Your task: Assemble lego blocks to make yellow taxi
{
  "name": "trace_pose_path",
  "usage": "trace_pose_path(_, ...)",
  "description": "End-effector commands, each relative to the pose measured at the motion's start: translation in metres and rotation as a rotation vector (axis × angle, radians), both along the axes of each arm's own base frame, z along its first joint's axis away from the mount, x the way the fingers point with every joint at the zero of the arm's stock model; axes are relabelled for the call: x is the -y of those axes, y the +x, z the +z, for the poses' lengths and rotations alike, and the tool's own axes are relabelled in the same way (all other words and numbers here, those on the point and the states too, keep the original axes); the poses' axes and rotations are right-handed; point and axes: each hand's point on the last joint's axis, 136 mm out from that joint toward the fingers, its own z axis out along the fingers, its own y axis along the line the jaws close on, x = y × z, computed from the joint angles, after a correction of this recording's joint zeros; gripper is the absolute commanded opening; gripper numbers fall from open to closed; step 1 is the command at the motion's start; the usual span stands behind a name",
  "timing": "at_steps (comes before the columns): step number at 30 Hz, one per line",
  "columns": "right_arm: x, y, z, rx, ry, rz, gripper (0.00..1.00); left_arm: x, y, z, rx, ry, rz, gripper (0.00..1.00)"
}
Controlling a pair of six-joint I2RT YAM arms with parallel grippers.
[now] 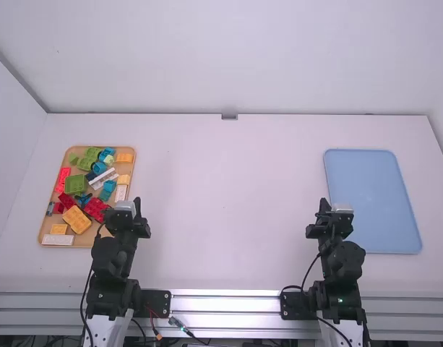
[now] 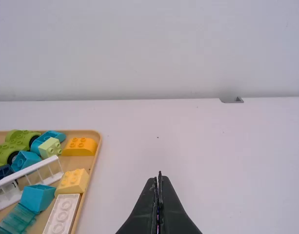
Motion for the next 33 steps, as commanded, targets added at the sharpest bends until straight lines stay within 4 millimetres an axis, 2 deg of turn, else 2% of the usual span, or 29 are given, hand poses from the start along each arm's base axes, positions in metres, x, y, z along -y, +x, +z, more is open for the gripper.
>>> trace_pose_path(1,0.000,0.000,0.000,0.000,-0.002,0.001,0.00,0.000,0.000,0.000,0.000,-0.001,0.000,0.00)
trace_pose_path(15,-0.001,0.002,0.015,-0.022,-0.011,0.009,0.09,0.001,0.002,0.014,-0.016,0.022,-0.008,0.09)
trace_pose_path(25,-0.004,0.013,0.041,-0.056,-0.023,0.021,0.24,0.003,0.011,0.037,-0.051,0.047,-0.020,0.24)
trace_pose_path(33,-0.007,0.031,0.065,-0.090,-0.037,0.040,0.39,0.005,0.026,0.058,-0.084,0.077,-0.033,0.39)
